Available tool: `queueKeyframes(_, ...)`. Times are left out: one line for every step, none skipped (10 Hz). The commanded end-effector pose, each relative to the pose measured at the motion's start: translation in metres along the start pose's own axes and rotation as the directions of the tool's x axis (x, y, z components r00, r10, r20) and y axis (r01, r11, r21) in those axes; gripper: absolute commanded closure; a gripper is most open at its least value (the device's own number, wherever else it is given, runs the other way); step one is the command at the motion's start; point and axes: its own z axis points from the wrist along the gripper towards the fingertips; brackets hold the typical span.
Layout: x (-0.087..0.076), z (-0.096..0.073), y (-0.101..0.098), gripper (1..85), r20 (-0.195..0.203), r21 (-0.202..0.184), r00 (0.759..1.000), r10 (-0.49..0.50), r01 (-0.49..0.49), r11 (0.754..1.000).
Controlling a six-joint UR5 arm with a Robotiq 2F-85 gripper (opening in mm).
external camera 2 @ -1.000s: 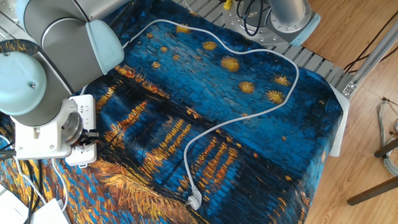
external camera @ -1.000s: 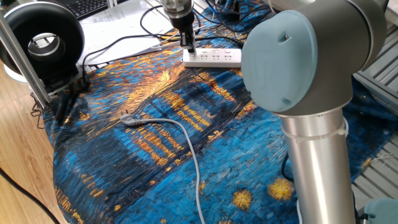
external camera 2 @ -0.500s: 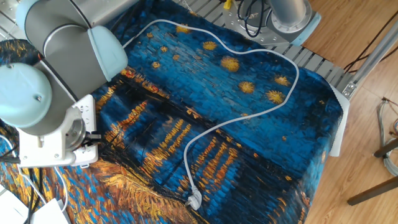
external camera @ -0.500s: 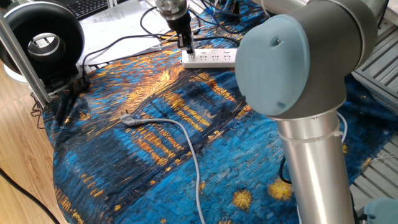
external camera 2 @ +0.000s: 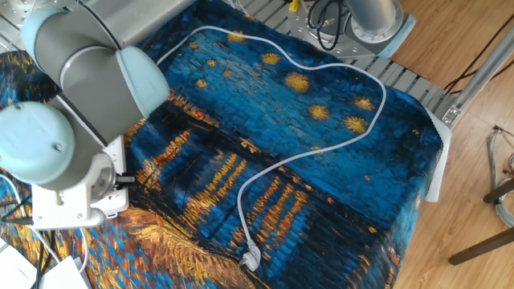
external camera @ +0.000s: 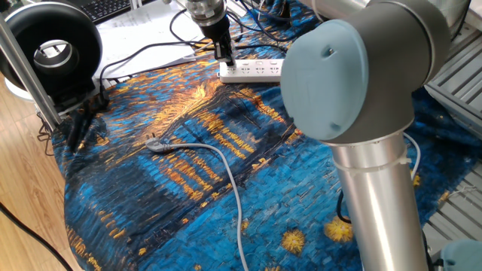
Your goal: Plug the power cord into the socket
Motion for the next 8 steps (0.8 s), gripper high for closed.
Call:
queueKeyframes(-0.009,0.004,0.007,84.3,0.008,-0.006,1.0,0.005,-0.005,1.0)
queueKeyframes(-0.008,0.007,0.005,84.3,0.026,-0.035,1.0,-0.018,0.019,0.999)
queueKeyframes(-0.005,0.004,-0.001,84.3,0.03,-0.04,0.999,-0.042,0.043,0.998)
queueKeyframes(-0.005,-0.001,-0.002,84.3,0.032,-0.042,0.999,-0.043,0.045,0.998)
queueKeyframes(-0.006,-0.004,-0.001,84.3,0.041,-0.044,0.998,-0.044,0.046,0.998)
queueKeyframes(-0.005,-0.005,-0.002,84.3,0.042,-0.04,0.998,-0.045,0.047,0.998)
queueKeyframes(-0.001,-0.008,-0.004,84.3,0.037,-0.031,0.998,-0.06,0.061,0.998)
queueKeyframes(0.001,-0.01,-0.006,84.3,0.038,-0.019,0.997,-0.071,0.072,0.997)
